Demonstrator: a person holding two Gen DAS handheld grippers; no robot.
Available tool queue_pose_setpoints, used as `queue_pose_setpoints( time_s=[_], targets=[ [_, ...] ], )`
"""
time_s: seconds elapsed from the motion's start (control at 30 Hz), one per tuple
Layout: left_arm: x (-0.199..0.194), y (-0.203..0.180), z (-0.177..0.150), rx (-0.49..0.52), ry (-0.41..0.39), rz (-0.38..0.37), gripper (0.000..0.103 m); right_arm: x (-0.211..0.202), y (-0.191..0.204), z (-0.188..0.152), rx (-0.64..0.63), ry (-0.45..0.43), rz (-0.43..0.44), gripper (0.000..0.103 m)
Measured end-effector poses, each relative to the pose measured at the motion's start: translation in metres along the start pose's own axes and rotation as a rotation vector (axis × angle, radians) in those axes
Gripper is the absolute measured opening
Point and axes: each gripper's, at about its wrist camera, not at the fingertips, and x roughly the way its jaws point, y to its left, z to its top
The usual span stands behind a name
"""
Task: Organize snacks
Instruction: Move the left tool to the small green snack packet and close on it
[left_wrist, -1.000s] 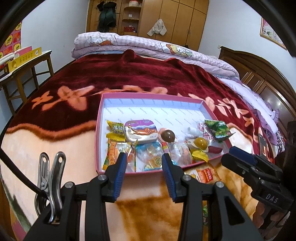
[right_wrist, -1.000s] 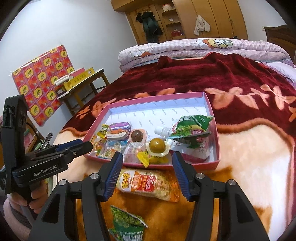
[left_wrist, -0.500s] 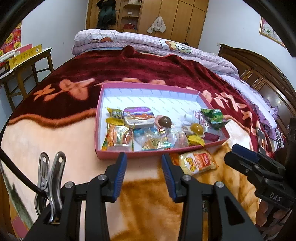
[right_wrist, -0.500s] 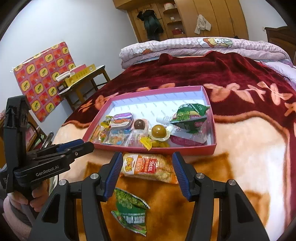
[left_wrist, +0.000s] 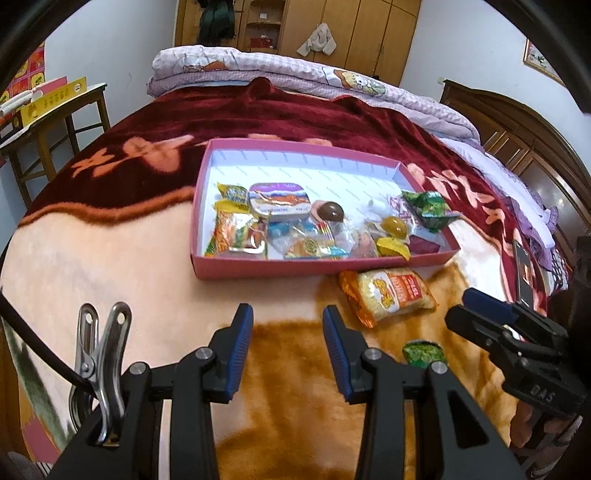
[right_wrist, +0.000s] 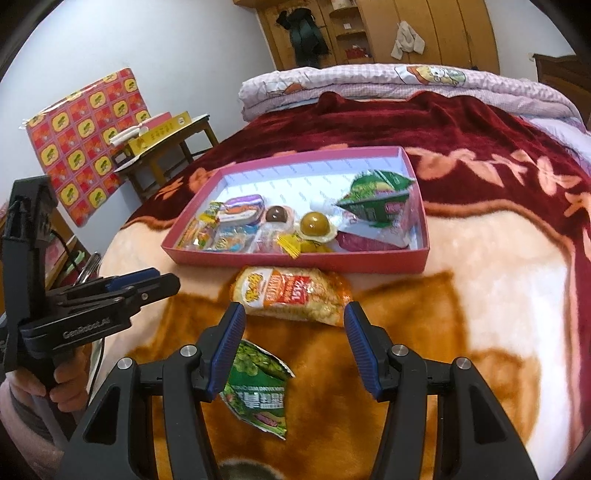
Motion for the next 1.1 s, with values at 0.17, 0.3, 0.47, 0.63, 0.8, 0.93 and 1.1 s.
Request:
queue_pose_setpoints(
  time_s=[0.17, 0.3, 0.47, 0.63, 0.8, 0.93, 1.1],
  targets=[
    [0.000, -0.008, -0.006, 0.011, 0.016, -0.023, 0.041, 0.001, -0.006, -0.005, 0.013, 0.035, 0.002, 0.057],
    [0.002, -0.018, -0.013, 0.028, 0.038, -0.050, 0.041, -0.002, -0.009, -0.010, 0.015, 0.042, -0.001, 0.057],
    [0.003, -0.031, -0.020, 0.043, 0.065, -0.094, 0.041, -0.006, -0.018, -0.010, 0.041, 0.032, -0.010, 0.057],
    [0.000, -0.042, -0.027, 0.031, 0.086, -0.128, 0.041, -0.008, -0.021, -0.010, 0.042, 0.032, -0.016, 0.057],
    [-0.007, -0.051, -0.029, 0.017, 0.090, -0.163, 0.041, -0.008, -0.024, -0.012, 0.042, 0.034, -0.024, 0.057],
    [-0.010, -0.063, -0.031, 0.038, 0.089, -0.177, 0.045, -0.010, -0.028, -0.011, 0.056, 0.029, -0.028, 0.057],
    [-0.001, -0.075, -0.036, 0.060, 0.121, -0.173, 0.046, -0.013, -0.034, -0.012, 0.069, 0.022, -0.032, 0.057]
  ],
)
